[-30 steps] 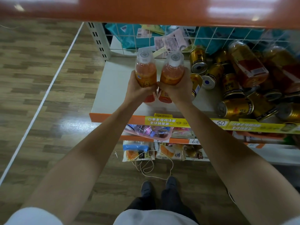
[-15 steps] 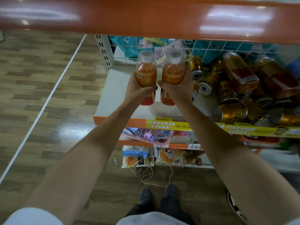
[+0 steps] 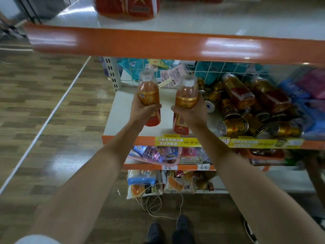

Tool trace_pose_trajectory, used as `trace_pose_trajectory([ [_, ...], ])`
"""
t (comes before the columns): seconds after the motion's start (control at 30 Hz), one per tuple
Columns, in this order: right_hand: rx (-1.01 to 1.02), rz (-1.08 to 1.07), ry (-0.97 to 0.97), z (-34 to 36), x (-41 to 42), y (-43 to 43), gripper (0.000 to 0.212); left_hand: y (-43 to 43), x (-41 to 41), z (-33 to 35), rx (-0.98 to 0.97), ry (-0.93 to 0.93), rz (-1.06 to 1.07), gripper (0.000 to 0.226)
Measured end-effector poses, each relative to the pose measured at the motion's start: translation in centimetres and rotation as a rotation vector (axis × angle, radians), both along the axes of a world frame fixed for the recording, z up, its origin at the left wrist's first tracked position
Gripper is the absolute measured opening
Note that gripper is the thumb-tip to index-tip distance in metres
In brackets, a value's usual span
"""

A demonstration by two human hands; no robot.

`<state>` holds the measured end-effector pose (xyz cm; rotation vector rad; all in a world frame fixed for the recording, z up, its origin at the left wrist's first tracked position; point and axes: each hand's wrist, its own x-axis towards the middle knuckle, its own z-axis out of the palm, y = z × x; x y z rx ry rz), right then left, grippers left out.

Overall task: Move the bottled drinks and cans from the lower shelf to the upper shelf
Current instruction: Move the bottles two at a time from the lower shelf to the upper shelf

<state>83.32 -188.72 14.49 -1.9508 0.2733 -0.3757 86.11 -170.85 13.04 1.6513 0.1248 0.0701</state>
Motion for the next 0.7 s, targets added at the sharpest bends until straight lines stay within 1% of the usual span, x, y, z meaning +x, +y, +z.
trace_pose_trajectory([
  [0.13,-0.009,0.010,0.035,-0.4,-1.9,-1.3,0.066,0.6,-1.0,-0.8,0.006,0.058,0.081,0.058],
  [0.23,-0.044,0.005,0.039,-0.5,-3.1,-2.6,0.068,1.0,-1.6,-1.6,0.013,0.089,0.120,0.061],
  [0.4,-0.024,0.022,0.035,-0.3,-4.0,-5.0,0.073,0.5,-2.7,-1.5,0.015,0.116,0.192,0.062],
  [0.5,0.007,0.052,0.028,0.1,-4.2,-6.2,0.069,-0.5,-3.5,-0.5,0.037,0.117,0.202,0.060],
  [0.6,0.046,0.107,0.019,0.6,-4.5,-7.1,0.058,-1.7,-4.8,0.6,0.031,0.100,0.198,0.065],
  [0.7,0.042,0.160,-0.005,1.0,-4.9,-7.6,0.058,-2.9,-6.7,1.6,0.018,0.091,0.168,0.068],
])
